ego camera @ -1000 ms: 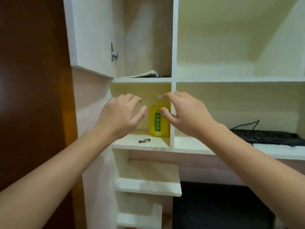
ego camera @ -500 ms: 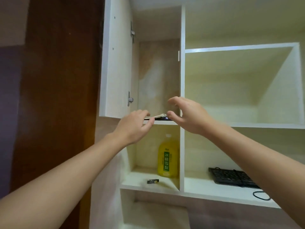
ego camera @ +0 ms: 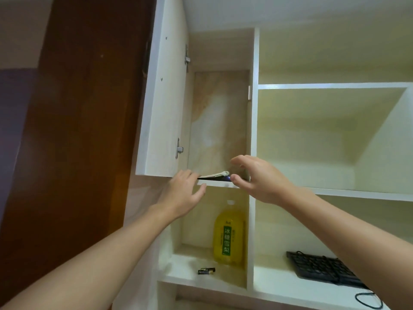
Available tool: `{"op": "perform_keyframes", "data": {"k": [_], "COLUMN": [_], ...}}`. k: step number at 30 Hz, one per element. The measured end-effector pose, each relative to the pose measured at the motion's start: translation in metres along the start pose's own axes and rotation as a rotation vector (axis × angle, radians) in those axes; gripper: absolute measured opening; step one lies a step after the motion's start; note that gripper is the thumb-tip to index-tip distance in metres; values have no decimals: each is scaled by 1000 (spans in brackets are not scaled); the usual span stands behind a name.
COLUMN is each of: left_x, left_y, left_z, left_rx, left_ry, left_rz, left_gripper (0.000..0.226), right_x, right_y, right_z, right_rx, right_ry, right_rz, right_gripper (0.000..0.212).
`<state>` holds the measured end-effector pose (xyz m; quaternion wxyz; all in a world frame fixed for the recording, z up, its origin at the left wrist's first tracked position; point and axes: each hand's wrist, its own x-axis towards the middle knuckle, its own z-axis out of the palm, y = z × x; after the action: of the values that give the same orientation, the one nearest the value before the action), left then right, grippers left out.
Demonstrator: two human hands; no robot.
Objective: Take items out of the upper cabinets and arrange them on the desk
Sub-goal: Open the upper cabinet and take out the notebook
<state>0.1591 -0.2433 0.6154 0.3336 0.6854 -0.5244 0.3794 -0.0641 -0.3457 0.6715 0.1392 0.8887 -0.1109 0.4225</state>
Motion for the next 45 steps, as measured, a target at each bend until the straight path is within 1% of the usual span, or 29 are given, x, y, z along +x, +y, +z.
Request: {"op": "perform_keyframes", "data": {"k": [6, 9, 11, 15, 17, 19, 21, 26, 29, 33, 36, 42, 45], "left_x": [2, 1, 2, 4, 4, 3, 2, -2, -2, -2, -4, -9, -11], "left_y": [-22, -21, -20, -20, -19, -19, -19, -19, -20, -20, -18, -16, -17], "left_z": [14, 18, 21, 18, 17, 16, 15, 15, 15, 16, 17, 13, 13], "left_rx": [-123, -145, -143, -131, -131, -132, -138, -200, -228, -239, -226, -218, -222], "left_ry": [98, 133, 144, 154, 161, 169, 173, 184, 188, 181, 195, 198, 196], "left_rz": [25, 23, 3, 3, 3, 9, 12, -11, -16, -7, 12, 16, 22], "left_gripper": [51, 52, 51, 48, 49, 51, 53, 50, 55, 56, 53, 48, 43], "right_x": [29, 48, 60, 76, 78, 77, 75, 73, 71, 65, 67, 68, 66], "right_y": [10, 14, 15, 10, 10, 12, 13, 13, 14, 14, 14, 16, 14], "right_z": [19, 33, 41, 52, 59, 64, 63, 59, 59, 61, 61, 56, 59], "right_rx": [-34, -58, -62, -61, -41, -25, -14, 15, 48, 76, 103, 135, 116], "right_ry": [-38, -74, -131, -312, -361, -341, -284, -226, -209, -159, -162, -86, -28], "right_rz": [6, 16, 24, 77, 85, 68, 50, 45, 53, 25, 20, 51, 62], "right_gripper": [39, 38, 42, 59, 53, 40, 34, 30, 28, 27, 27, 8, 8]}}
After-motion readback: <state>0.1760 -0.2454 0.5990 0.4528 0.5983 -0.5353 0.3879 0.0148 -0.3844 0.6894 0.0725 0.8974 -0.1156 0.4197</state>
